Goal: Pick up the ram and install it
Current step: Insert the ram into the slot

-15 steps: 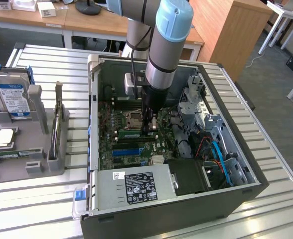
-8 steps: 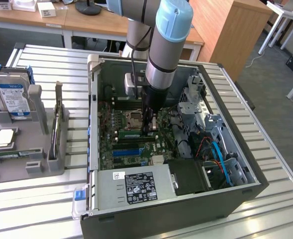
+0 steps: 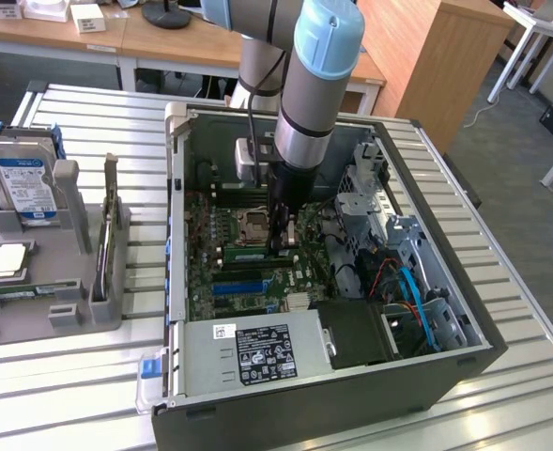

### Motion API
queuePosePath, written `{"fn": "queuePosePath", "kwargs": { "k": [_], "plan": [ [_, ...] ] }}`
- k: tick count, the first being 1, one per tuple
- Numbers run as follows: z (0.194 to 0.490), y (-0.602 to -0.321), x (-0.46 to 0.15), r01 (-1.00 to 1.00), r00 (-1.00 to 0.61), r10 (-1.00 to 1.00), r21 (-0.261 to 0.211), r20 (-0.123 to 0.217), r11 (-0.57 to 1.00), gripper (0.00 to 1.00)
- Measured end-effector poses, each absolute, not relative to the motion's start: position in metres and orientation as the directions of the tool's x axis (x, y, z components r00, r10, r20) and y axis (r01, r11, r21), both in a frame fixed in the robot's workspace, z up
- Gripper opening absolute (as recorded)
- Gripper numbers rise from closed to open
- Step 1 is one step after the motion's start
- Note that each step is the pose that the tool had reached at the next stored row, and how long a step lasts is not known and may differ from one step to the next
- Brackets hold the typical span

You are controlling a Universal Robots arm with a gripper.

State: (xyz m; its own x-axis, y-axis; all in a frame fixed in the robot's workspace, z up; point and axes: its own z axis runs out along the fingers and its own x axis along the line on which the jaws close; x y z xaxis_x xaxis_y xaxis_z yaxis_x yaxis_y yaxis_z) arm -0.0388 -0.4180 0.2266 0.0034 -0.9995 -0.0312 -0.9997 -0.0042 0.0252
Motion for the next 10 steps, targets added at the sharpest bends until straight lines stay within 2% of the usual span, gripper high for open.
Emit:
{"fn": "queuePosePath", "kwargs": {
  "k": [10],
  "plan": [
    [0.2249, -0.418, -0.0388, -1.0, 0.004, -1.0, 0.025, -0.031, -0.004, 0.12]
  ]
}}
